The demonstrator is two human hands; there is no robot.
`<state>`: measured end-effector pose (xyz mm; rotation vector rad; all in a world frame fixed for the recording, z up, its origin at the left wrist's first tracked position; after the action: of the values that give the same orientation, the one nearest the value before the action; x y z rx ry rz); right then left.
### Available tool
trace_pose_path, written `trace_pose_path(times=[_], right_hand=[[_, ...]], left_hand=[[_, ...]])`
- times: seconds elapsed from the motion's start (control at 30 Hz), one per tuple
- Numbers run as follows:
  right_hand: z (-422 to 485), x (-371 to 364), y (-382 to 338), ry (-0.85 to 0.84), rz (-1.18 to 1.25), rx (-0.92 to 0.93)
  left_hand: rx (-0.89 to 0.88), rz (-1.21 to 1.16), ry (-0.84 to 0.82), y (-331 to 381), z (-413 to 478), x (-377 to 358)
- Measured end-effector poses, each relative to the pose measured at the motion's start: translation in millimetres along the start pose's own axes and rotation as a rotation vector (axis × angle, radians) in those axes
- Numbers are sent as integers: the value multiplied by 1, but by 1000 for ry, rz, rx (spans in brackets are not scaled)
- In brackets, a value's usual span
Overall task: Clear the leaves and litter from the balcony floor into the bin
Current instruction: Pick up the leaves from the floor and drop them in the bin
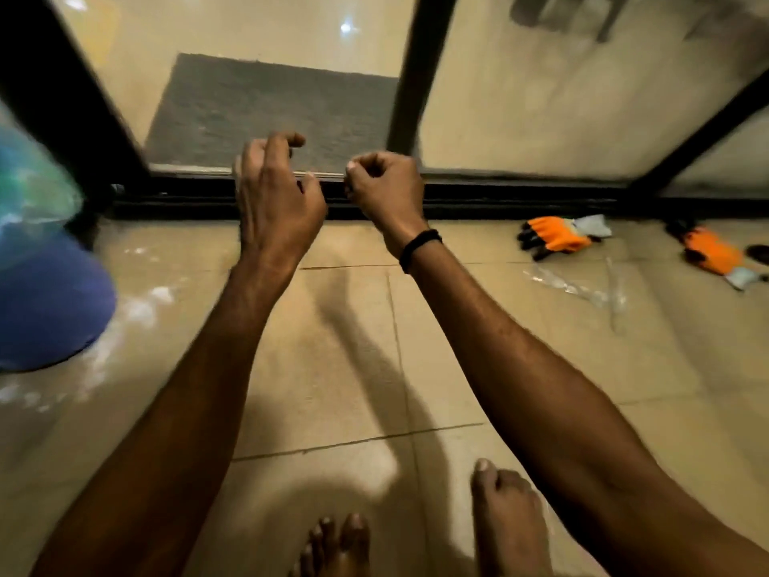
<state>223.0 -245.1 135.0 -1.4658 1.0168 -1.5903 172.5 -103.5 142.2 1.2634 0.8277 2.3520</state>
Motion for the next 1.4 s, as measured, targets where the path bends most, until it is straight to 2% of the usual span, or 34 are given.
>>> trace_pose_path(times=[0.17,0.33,0.47,0.57,0.73,0.97,1.2,1.4], right_hand=[[-11,132,71,175,-256,-67],[-53,261,121,379,-338,-190],[-89,327,152,520,-285,-291],[-112,356,179,511,-308,-340],[-150,406,240,640,-181,-430],[-146,435,308,774,8,-555],[-171,473,341,882,221,-568],[-230,549,359,1072,296,-612]], left_hand=[[-160,-38,-236,83,-31,-95],[-314,-131,-439,174,-80,-169],[-470,-151,-551,230,-117,-203],[-538,-182,-601,255,-143,-227],[-603,-231,-673,289,-185,-259],[-757,-56,-716,342,-216,-299],[-785,52,-727,408,-244,-317],[-963,21,-834,502,-309,-345]])
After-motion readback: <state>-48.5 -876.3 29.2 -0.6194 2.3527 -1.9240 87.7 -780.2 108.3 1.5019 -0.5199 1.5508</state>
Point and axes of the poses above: each hand's wrist, its own z-axis towards the middle knuckle, its own x-axis out of the back of the hand, y = z × x, the point moved 4 cm from there along z, towards the middle knuckle, and after that the axes turned 1 degree about -y, right-handed, at the moved point
